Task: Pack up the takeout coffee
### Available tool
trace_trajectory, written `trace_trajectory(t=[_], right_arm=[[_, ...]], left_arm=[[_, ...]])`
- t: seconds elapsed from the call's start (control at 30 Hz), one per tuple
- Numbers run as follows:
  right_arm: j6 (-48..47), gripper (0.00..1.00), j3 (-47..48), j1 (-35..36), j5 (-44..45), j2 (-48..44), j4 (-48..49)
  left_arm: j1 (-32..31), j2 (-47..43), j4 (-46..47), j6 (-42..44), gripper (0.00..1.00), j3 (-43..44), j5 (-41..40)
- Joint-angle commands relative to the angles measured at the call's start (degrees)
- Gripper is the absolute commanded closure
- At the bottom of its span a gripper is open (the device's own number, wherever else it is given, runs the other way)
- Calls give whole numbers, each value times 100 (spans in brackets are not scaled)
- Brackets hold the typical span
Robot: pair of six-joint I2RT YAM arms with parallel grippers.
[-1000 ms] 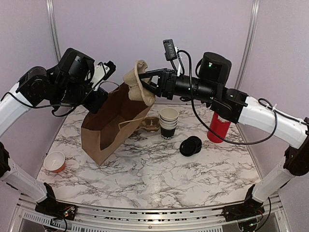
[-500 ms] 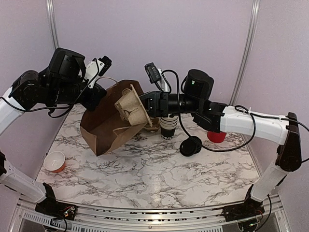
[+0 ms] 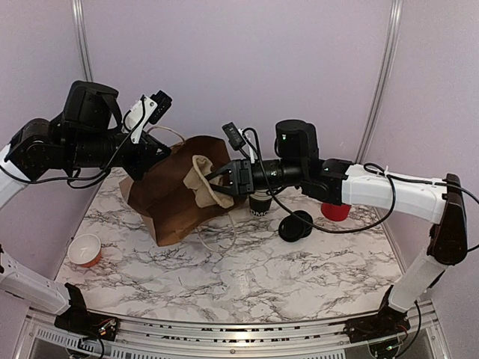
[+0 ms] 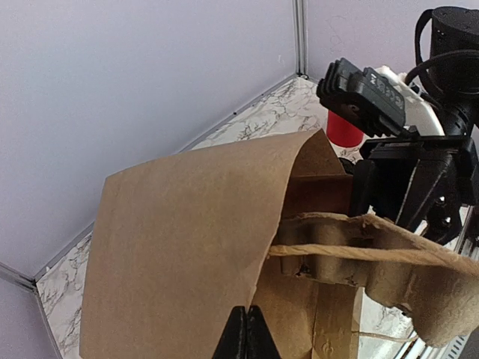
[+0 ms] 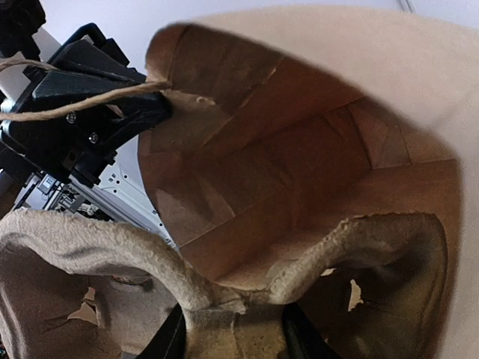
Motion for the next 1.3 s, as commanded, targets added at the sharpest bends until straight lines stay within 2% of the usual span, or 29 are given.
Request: trace_trajectory(t=[0.0,0.13,0.37,0.63,0.8,1.27], right_arm=[[-539,64,72,19,855,35,-515],[-1231,64,263,335,1706,156,-873],[-2428,65,828,1066,3716,515,-1770],[-3511,65,933,1780,5593,599,-1664],[-3543,64,1338,1782,5907,916,-2287],[-3223,47,2289,1781,5737,1404,-3492]], left_arm=[[-45,-79,314,-210,100,-184,747],[-146,-75,315,-441,100,-266,856],[-280,-58,385,-699,100,-276,979],[-280,89,461,-978,100,-207,1162],[-280,122,470,-1146,100,-208,1153],[-278,268,561,-1381,100,-164,989]])
